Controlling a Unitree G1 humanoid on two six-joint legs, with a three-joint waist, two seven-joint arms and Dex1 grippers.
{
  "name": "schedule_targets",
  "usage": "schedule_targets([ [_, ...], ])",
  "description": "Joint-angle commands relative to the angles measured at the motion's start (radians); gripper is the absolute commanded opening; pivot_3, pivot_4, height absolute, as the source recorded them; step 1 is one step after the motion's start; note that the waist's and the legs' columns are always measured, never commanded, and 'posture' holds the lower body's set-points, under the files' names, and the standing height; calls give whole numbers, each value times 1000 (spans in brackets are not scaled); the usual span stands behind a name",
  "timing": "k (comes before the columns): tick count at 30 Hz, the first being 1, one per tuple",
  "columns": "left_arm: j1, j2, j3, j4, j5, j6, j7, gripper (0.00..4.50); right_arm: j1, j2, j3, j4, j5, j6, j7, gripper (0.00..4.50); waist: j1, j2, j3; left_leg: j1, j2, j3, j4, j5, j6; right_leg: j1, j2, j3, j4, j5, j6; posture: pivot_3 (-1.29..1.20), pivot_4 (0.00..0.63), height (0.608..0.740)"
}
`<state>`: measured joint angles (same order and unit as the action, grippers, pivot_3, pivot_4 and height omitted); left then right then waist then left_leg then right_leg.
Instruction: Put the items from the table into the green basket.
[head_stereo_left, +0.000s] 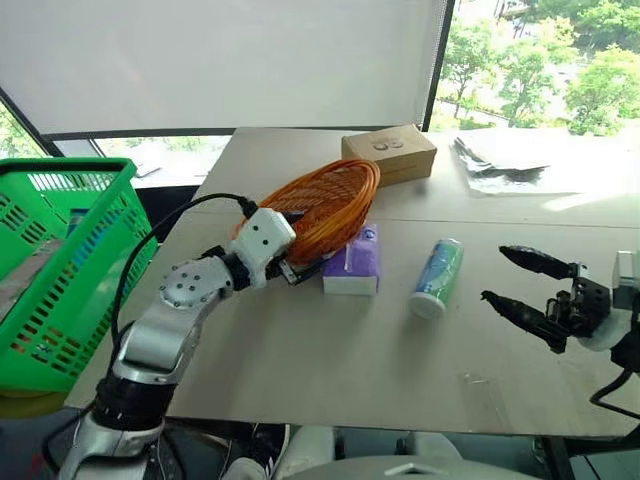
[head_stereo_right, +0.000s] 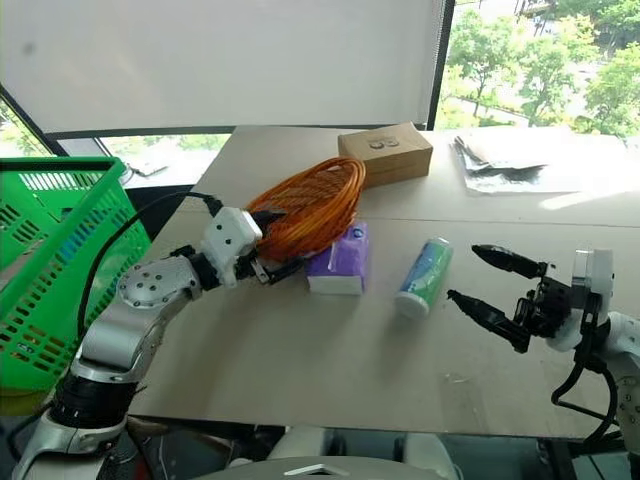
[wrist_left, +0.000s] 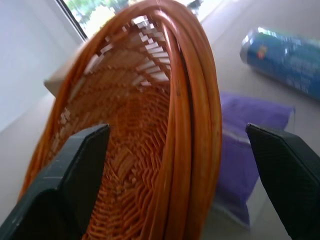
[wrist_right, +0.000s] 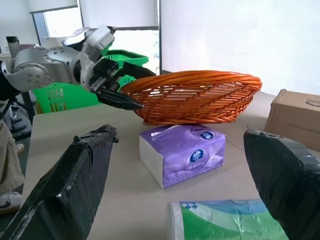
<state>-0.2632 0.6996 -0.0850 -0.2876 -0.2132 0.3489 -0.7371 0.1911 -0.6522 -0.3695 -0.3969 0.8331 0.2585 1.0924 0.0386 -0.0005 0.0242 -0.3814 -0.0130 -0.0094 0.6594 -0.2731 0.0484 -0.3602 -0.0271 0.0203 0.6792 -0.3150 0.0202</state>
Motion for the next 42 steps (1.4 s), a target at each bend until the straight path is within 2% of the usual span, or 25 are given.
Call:
schedule_targets([
  [1,-41,28,-48,55,20,25,-74,4500,13,11,-31,-51,6,-20,-16,4424,-3,0,0,0,0,0,0,0,0,0,0,0,0,0,0,-47,0,740],
  [2,-49,29,-55,69,21,30,-89,3996,16,14,-32,-56,5,-22,-21,4500,-5,0,0,0,0,0,0,0,0,0,0,0,0,0,0,-47,0,740],
  [3,-63,27,-63,88,29,14,-100,3735,21,16,-32,-67,5,-22,-30,4500,-8,0,0,1,0,0,0,0,0,0,0,0,1,0,0,-57,0,740],
  [4,-73,23,-66,100,36,2,-105,3264,24,17,-33,-75,4,-21,-35,4500,-11,0,0,1,0,0,0,0,0,0,0,0,1,0,0,-57,0,740],
  [9,-109,11,-66,144,68,-44,-110,640,29,16,-33,-98,6,-14,-60,4500,-25,0,0,0,0,0,3,0,0,0,0,0,3,0,0,-64,0,740],
  [10,-122,9,-60,159,83,-58,-95,473,25,16,-31,-100,5,-13,-67,4500,-26,0,0,0,0,0,3,0,0,0,0,0,3,0,0,-61,0,740],
  [14,-245,-7,-15,289,173,-124,29,478,-10,20,-11,-99,4,-7,-99,4500,-26,-2,1,0,0,-1,4,0,0,0,0,0,3,0,1,-46,0,740],
  [17,-377,-23,0,453,205,-196,81,478,-43,26,12,-91,-4,-4,-113,4500,-25,-6,4,-1,0,-2,5,0,0,-1,1,-1,5,0,1,-29,0,740],
  [21,-631,-43,-105,890,345,-408,95,478,-98,42,44,-63,-15,-10,-123,4500,-22,-8,4,-3,-1,-1,8,0,0,-1,1,-2,6,1,1,-17,0,740],
  [23,-762,-74,-135,1133,410,-488,162,478,-119,49,55,-51,-23,-16,-124,4500,-19,-8,5,-3,-1,-1,8,0,0,-1,1,-2,5,1,2,-15,0,740],
  [25,-876,-99,-156,1327,471,-533,273,1535,-133,59,58,-44,-29,-21,-128,4500,-21,-10,6,-4,-2,-2,9,0,0,-1,1,-3,4,1,3,-24,0,740],
  [26,-919,-106,-166,1392,501,-552,333,1863,-136,62,58,-43,-32,-23,-129,4500,-23,-12,7,-5,-2,-2,9,0,1,-2,1,-3,4,1,3,-31,0,740],
  [27,-953,-114,-168,1440,516,-572,377,2099,-136,64,55,-43,-37,-26,-130,4500,-25,-14,8,-6,-2,-2,9,0,1,-2,2,-3,4,1,3,-35,0,740],
  [29,-984,-144,-129,1478,485,-605,386,3148,-128,69,43,-45,-58,-40,-146,4500,-28,-15,7,-14,-2,-2,10,0,0,-11,2,-2,5,2,3,-43,0,740],
  [30,-987,-161,-98,1483,450,-614,364,3148,-123,71,39,-47,-69,-47,-154,4500,-26,-15,7,-20,-2,-1,11,1,-2,-17,2,-1,8,2,3,-47,0,740],
  [33,-942,-223,-4,1434,325,-582,238,3148,-94,78,36,-58,-76,-56,-160,4500,-23,-16,7,-21,-2,0,11,3,-4,-20,0,0,11,2,3,-61,0,740],
  [34,-884,-253,30,1349,256,-504,171,3148,-80,82,36,-64,-81,-62,-162,4500,-24,-15,6,-21,-2,0,12,3,-4,-20,0,-1,11,2,3,-65,0,740],
  [37,-645,-294,77,927,105,-177,85,3148,-39,90,32,-89,-88,-70,-181,4500,-40,-12,5,-19,-2,3,11,3,-4,-19,0,3,14,1,3,-89,0,740],
  [39,-446,-295,81,561,44,118,124,3148,-9,80,15,-96,-94,-72,-179,4500,-69,-11,6,-18,-1,3,11,3,-4,-19,0,4,16,1,3,-94,0,740],
  [42,-276,-333,128,224,-5,452,246,3148,25,55,-12,-90,-102,-68,-166,4500,-89,-12,6,-17,1,3,11,1,-1,-20,1,7,17,1,2,-100,0,740],
])
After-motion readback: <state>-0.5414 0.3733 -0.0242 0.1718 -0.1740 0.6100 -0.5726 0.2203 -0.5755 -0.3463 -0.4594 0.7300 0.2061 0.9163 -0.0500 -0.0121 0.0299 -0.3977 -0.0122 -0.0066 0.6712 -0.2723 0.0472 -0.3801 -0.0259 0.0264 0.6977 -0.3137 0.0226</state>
